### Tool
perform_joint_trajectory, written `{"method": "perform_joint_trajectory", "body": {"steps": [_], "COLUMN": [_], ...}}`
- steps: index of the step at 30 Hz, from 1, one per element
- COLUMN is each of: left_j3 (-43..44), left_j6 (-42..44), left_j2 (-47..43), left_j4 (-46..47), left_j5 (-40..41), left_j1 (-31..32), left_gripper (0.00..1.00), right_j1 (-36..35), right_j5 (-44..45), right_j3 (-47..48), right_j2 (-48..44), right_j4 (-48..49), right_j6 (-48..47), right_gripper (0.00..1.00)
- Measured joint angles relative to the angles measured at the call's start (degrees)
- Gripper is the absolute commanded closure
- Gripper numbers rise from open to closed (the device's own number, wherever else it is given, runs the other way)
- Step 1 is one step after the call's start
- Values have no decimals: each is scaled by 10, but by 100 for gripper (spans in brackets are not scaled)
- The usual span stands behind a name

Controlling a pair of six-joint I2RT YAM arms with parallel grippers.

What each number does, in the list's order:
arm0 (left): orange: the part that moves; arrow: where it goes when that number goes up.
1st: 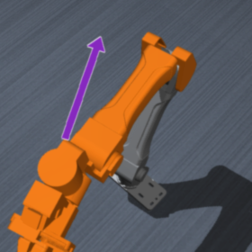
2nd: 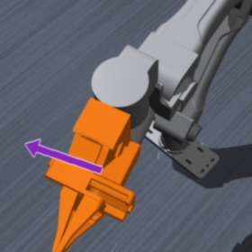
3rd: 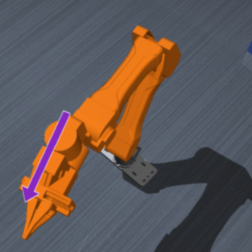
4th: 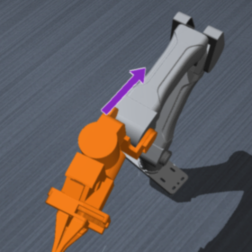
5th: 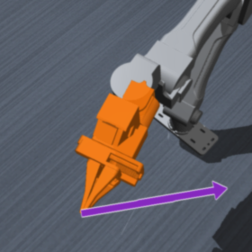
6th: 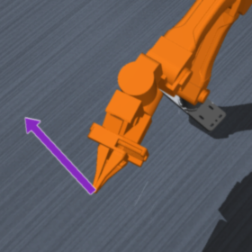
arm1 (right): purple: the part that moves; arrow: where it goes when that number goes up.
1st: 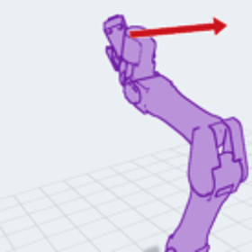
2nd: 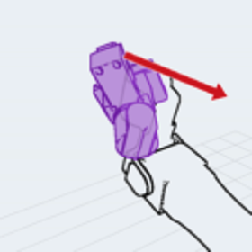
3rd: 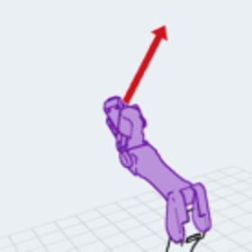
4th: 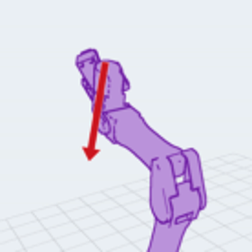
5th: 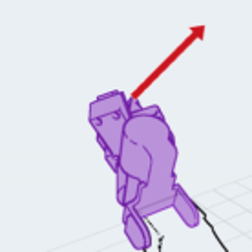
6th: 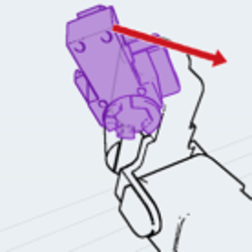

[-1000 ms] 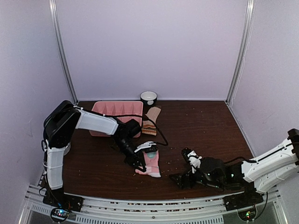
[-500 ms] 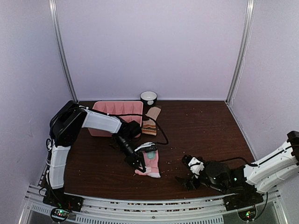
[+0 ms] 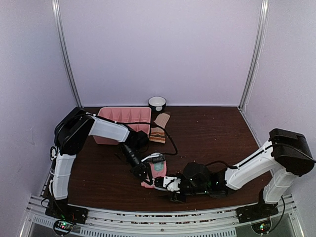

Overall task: Roll the socks
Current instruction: Roll the sock at the center of the board.

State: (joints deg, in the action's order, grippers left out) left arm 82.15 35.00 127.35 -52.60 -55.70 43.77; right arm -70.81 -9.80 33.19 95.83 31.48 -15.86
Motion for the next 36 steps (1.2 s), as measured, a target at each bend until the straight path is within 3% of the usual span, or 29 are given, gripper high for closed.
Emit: {"method": "perform_joint_trajectory", "body": {"steps": [7, 12, 14, 18, 21, 28, 36], "left_j3": [0, 0, 0, 0, -6, -97, -196], "left_j6": [2, 6, 7, 14, 26, 43, 39], "left_j2": [0, 1, 1, 1, -8, -108, -235], "left_j4": [0, -2, -3, -7, -23, 35, 137], "left_j5": [-1, -2, -2, -3, -13, 41, 130], "left_j1": [0, 0, 0, 0, -1, -14, -15], "left_gripper": [84, 78, 70, 42, 32, 29, 32], "right_j1": [18, 28, 33, 41, 53, 66, 96], "right_j5": [-24, -30, -33, -35, -42, -70, -147], "right_j3": [35, 49, 52, 69, 93, 127, 138], "right_j2": [23, 41, 47, 61, 81, 108, 111], "right_j4": [-21, -37, -40, -53, -70, -81, -103], "right_j6": [-53, -80, -87, -97, -96, -80, 47], "right_gripper": [45, 51, 57, 67, 72, 86, 99]}}
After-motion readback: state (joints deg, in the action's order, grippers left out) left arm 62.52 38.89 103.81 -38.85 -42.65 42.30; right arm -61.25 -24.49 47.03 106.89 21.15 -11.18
